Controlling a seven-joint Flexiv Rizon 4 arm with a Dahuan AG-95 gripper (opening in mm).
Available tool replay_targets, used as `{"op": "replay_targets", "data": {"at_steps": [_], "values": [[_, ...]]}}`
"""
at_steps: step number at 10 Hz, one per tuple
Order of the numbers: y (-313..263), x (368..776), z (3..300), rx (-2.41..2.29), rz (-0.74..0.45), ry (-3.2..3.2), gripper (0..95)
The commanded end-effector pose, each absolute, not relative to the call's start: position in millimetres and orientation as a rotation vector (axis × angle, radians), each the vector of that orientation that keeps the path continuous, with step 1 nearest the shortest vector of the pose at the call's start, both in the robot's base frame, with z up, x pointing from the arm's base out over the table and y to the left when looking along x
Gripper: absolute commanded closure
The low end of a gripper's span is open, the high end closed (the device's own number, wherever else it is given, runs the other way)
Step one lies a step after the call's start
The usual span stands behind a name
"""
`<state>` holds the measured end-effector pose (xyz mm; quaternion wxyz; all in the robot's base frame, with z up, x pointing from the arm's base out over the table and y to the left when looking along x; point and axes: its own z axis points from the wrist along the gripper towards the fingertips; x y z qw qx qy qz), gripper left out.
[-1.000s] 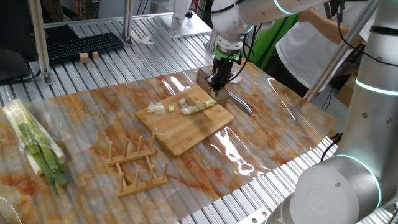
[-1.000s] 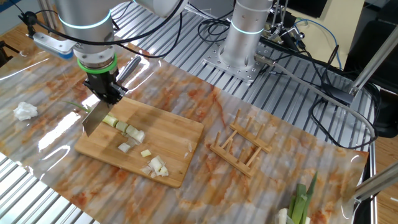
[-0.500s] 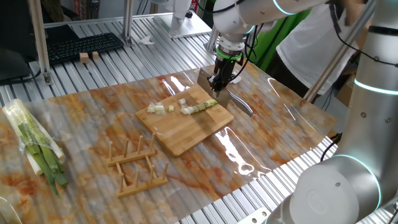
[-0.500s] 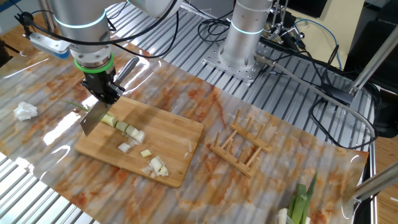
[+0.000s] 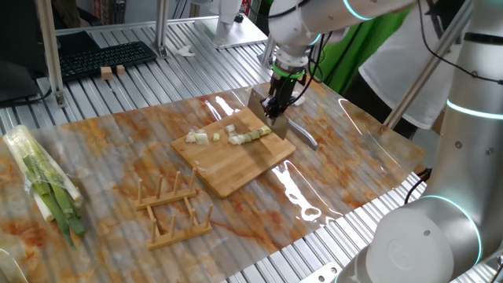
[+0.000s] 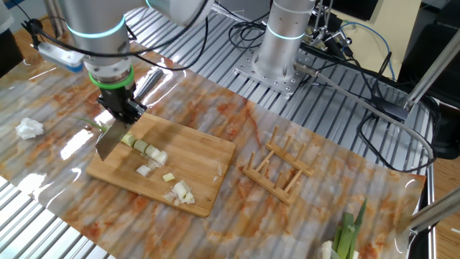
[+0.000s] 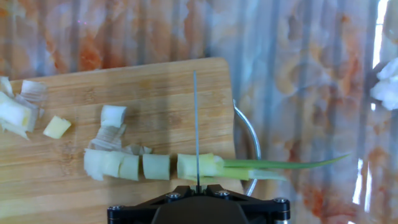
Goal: Chop the scallions
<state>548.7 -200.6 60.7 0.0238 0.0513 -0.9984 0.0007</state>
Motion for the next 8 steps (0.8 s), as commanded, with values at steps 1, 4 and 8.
{"op": "replay_targets", "data": {"at_steps": [1,4,8], "values": [[-197,556,34,0.165,-0.008,-3.116,95.0],[-196,559,29,0.147,-0.046,-3.114,95.0],[-198,557,36,0.137,-0.039,-3.098,95.0]]}}
